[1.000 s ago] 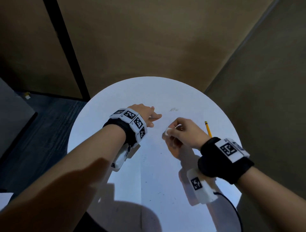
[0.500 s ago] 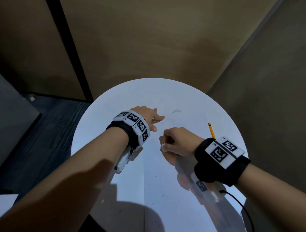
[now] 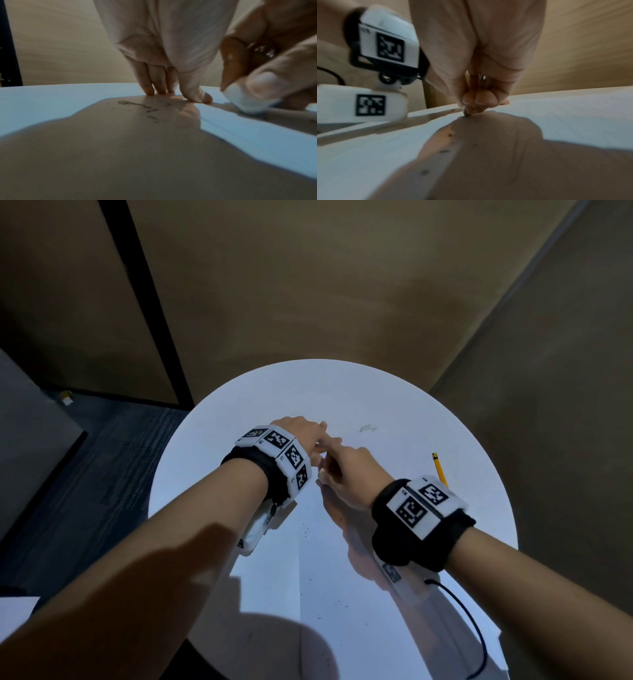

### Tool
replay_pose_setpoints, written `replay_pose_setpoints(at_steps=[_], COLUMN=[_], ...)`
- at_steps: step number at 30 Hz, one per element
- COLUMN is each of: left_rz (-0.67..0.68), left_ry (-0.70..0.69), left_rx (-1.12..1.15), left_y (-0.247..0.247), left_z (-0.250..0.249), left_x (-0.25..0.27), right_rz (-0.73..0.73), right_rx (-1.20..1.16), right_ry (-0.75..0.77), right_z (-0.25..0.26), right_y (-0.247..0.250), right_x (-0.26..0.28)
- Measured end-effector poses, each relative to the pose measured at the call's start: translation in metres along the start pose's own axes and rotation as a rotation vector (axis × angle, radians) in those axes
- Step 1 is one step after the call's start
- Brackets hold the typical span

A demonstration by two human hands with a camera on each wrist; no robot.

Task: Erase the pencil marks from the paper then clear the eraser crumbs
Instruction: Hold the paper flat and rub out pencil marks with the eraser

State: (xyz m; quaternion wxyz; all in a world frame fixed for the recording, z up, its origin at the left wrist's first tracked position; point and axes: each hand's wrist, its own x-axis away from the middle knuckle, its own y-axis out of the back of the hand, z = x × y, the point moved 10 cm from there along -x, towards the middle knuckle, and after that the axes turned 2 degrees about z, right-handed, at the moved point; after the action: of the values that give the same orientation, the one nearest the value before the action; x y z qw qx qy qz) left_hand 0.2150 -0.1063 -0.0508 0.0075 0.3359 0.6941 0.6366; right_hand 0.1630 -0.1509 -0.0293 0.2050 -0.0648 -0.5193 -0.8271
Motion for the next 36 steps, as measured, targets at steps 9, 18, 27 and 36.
replay_pose_setpoints(at_steps=[9,18,27,36], left_rz=[0.002,-0.016,-0.019,-0.050], left_ry=[0.016,0.030,0.007,0.008], left_rx=[0.012,-0.009,-0.024,0.004], left_y=[0.000,0.001,0.002,0.004], left_z=[0.003,0.004,0.003,0.007], left_x=[0.001,0.001,0.002,-0.001], right_rz=[0.039,0.068,0.156,0.167], right_rx=[-0.007,-0.049,0.051,0.075], right_ry=[0.005,0.012,0.006,-0.013], right_z=[0.006,0.004,0.005,0.008], right_y=[-0.001,0.000,-0.005,-0.007], right_x=[-0.002,-0.004,-0.004,-0.004])
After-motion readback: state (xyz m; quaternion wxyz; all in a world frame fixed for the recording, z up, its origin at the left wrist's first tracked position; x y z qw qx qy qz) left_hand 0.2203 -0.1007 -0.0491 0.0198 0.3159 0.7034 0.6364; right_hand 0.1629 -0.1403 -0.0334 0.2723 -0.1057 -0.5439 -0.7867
